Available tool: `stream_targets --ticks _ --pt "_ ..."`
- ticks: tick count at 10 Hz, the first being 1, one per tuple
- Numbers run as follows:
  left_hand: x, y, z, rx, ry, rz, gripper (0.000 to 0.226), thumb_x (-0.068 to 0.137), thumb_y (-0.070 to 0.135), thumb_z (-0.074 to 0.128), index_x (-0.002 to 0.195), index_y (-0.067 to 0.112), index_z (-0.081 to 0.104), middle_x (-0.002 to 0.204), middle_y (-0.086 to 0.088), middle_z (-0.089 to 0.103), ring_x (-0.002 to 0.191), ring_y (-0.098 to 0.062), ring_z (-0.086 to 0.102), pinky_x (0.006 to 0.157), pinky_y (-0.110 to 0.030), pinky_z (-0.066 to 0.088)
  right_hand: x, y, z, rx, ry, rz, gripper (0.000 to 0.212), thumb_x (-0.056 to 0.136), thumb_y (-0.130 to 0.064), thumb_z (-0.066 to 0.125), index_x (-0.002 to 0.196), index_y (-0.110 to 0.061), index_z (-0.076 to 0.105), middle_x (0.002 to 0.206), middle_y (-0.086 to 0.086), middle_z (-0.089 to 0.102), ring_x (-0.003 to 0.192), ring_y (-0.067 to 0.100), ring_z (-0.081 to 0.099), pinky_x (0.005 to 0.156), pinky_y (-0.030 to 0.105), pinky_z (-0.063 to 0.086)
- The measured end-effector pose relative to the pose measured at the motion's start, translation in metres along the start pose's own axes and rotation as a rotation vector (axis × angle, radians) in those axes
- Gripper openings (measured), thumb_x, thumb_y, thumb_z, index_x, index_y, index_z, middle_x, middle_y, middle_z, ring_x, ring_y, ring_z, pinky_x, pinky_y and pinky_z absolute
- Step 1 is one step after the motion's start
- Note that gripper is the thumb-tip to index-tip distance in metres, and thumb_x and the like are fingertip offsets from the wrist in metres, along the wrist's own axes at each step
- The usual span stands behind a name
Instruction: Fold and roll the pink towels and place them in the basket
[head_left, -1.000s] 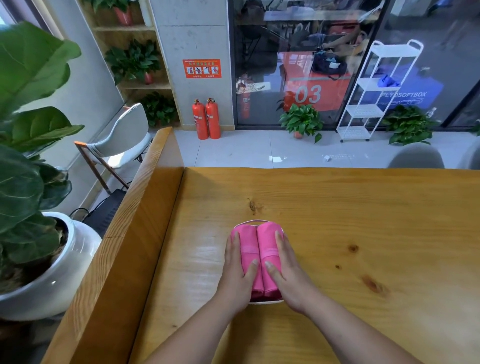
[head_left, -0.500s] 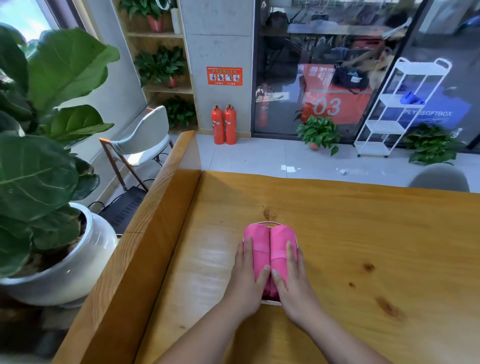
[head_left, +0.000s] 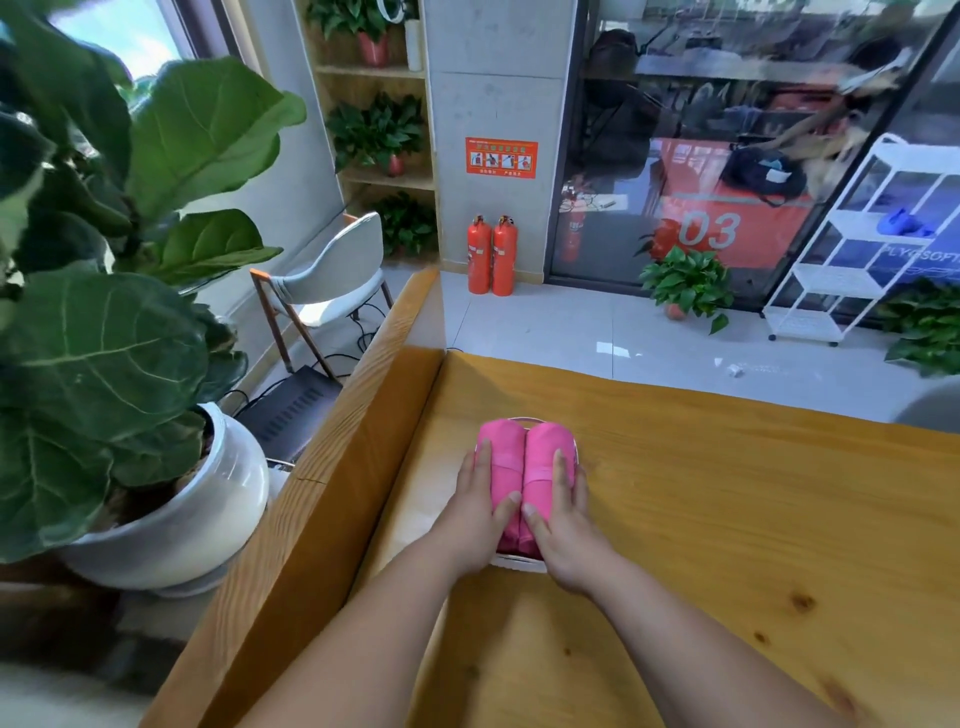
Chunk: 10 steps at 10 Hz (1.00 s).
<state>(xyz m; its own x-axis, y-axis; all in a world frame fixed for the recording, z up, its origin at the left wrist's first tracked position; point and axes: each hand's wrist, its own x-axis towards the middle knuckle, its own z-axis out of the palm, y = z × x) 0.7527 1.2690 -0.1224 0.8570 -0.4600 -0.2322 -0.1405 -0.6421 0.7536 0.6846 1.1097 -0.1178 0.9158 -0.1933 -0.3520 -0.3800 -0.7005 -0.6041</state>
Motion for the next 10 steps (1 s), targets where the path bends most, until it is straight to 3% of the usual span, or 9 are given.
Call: stream_targets --ticks 2,6,8,10 --pt "0.035 -0.010 -0.023 0.038 0.016 -0.034 0.086 0.109 0.048 0.047 0.167 0.032 -0.014 0.176 0.004 -0.016 0.162 -0.019 0.009 0.117 -0.025 0.017 0.038 -0.024 -0.001 -0.010 0.007 0.008 0.087 0.110 -0.053 0.038 0.157 -0.038 -0.033 0.167 0.007 -0.038 0.162 0.031 -0.011 0.129 0.042 0.009" --pt "0.078 -0.014 -0.054 0.215 -0.019 -0.102 0.085 0.108 0.053 0.042 0.166 0.033 -0.017 0.177 0.003 -0.011 0.160 -0.025 0.019 0.125 -0.039 0.025 0.086 -0.048 -0.015 -0.041 -0.062 0.043 0.090 0.108 -0.059 0.039 0.157 -0.039 -0.034 0.168 0.007 -0.037 0.161 0.038 0.009 0.127 0.043 0.019" --pt "0.065 0.010 -0.064 0.285 0.031 -0.166 0.089 0.105 0.057 0.050 0.168 0.030 -0.007 0.176 -0.007 0.003 0.161 -0.033 0.007 0.130 -0.048 0.017 0.077 -0.045 -0.043 -0.100 -0.055 0.005 0.093 0.099 -0.072 0.046 0.165 -0.042 -0.013 0.174 0.005 -0.021 0.161 0.037 0.011 0.127 0.046 0.020" --pt "0.036 0.066 -0.091 0.294 0.089 -0.125 0.086 0.103 0.066 0.046 0.169 0.030 0.005 0.174 -0.007 0.014 0.159 -0.037 0.015 0.127 -0.054 0.024 0.055 -0.071 -0.095 -0.107 -0.005 -0.105 0.090 0.098 -0.074 0.046 0.168 -0.035 0.006 0.176 0.009 0.001 0.160 0.032 0.020 0.125 0.044 0.026"
